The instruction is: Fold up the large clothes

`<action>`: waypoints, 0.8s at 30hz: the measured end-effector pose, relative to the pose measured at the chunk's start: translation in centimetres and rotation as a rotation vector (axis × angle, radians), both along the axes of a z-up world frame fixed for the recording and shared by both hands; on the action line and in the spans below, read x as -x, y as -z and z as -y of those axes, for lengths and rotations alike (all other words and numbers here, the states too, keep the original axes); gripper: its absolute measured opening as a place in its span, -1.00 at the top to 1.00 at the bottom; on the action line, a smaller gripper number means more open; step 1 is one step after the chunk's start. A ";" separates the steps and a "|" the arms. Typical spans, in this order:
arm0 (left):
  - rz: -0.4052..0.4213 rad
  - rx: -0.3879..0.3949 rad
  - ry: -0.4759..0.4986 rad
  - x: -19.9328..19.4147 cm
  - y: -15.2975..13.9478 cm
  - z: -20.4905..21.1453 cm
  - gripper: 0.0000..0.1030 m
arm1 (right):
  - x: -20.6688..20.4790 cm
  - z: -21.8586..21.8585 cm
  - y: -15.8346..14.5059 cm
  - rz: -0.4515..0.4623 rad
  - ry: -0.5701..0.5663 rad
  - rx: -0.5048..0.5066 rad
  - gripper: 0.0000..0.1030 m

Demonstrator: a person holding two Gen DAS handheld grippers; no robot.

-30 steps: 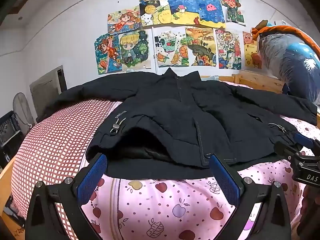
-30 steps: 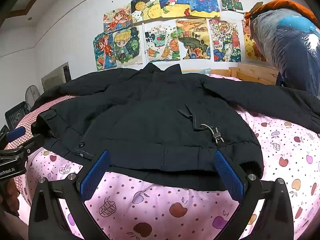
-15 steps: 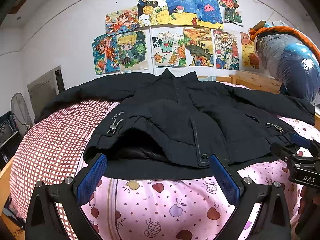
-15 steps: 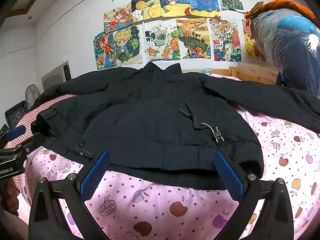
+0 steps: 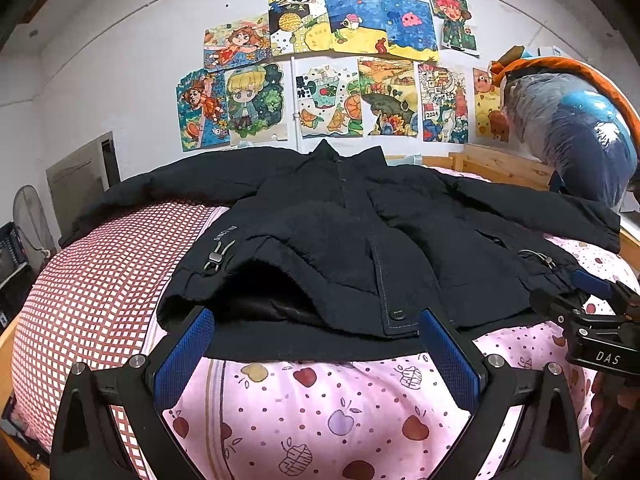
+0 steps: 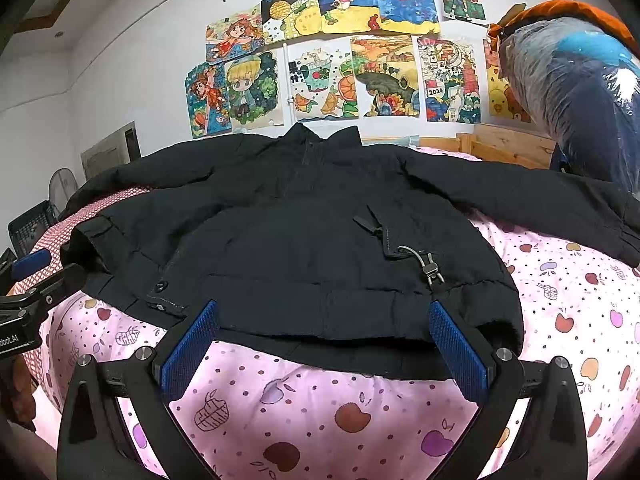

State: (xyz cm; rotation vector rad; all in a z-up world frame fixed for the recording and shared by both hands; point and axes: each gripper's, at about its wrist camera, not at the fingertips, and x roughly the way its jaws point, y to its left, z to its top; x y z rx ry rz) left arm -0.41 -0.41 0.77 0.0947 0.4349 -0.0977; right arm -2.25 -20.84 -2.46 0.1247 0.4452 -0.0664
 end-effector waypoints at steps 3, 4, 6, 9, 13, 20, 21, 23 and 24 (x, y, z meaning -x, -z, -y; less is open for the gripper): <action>0.000 0.001 -0.001 0.0 0.0 0.0 -1.00 | 0.3 0.1 -0.1 0.000 0.000 0.000 -0.98; 0.001 0.001 0.001 0.0 0.0 0.0 -1.00 | 0.3 0.1 -0.1 0.000 0.000 0.001 -0.98; 0.000 0.003 0.005 0.0 0.0 0.0 -1.00 | 0.3 0.1 -0.1 0.000 0.000 0.000 -0.98; -0.001 0.003 0.012 0.0 0.0 0.1 -1.00 | 0.3 0.0 -0.2 -0.001 0.000 0.001 -0.98; -0.001 0.003 0.012 0.0 0.0 0.2 -1.00 | 0.3 -0.2 -0.2 -0.001 0.000 0.001 -0.98; 0.000 0.003 0.011 0.0 0.1 0.1 -1.00 | 0.2 0.3 -0.2 -0.002 0.001 0.002 -0.98; -0.001 0.003 0.011 0.0 0.1 0.1 -1.00 | 0.2 0.2 -0.2 -0.003 0.000 0.002 -0.98; -0.001 0.003 0.011 0.0 0.1 0.1 -1.00 | 0.2 0.2 -0.1 -0.003 0.001 0.002 -0.98; -0.001 0.003 0.011 0.0 0.1 0.1 -1.00 | 0.2 0.2 -0.2 -0.003 0.000 0.002 -0.98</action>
